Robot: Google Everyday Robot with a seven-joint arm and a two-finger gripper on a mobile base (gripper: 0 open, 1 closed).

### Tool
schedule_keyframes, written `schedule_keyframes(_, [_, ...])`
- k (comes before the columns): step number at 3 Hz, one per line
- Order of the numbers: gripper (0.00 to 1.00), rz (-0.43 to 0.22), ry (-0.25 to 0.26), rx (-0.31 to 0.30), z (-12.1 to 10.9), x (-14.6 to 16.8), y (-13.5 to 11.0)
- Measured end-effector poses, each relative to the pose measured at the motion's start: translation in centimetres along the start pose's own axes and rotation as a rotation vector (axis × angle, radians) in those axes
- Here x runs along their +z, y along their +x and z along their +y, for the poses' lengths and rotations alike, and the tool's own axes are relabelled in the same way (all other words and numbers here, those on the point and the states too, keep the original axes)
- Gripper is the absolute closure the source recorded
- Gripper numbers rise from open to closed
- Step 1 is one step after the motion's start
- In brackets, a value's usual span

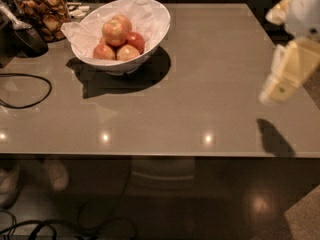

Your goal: Pick apple from white bowl

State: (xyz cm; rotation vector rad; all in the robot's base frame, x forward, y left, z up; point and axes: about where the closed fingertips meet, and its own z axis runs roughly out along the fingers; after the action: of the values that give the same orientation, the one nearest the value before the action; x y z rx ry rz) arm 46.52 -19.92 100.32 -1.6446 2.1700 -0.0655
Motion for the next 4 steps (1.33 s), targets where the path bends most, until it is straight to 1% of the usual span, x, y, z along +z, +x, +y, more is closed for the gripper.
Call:
schedule_keyframes(1, [0.00, -0.116, 0.020, 0.012, -3.9, -1.1, -4.2])
schedule_keyframes(2, [0.00, -0.157, 0.060, -0.059, -6.1, -2.2, -7.8])
schedule_keyframes(3, [0.00, -0.166, 0.069, -0.068, -6.4, -2.6, -8.4])
schedule_keyframes(4, [0.00, -0.210, 0.076, -0.036, -7.2, -1.3, -9.7])
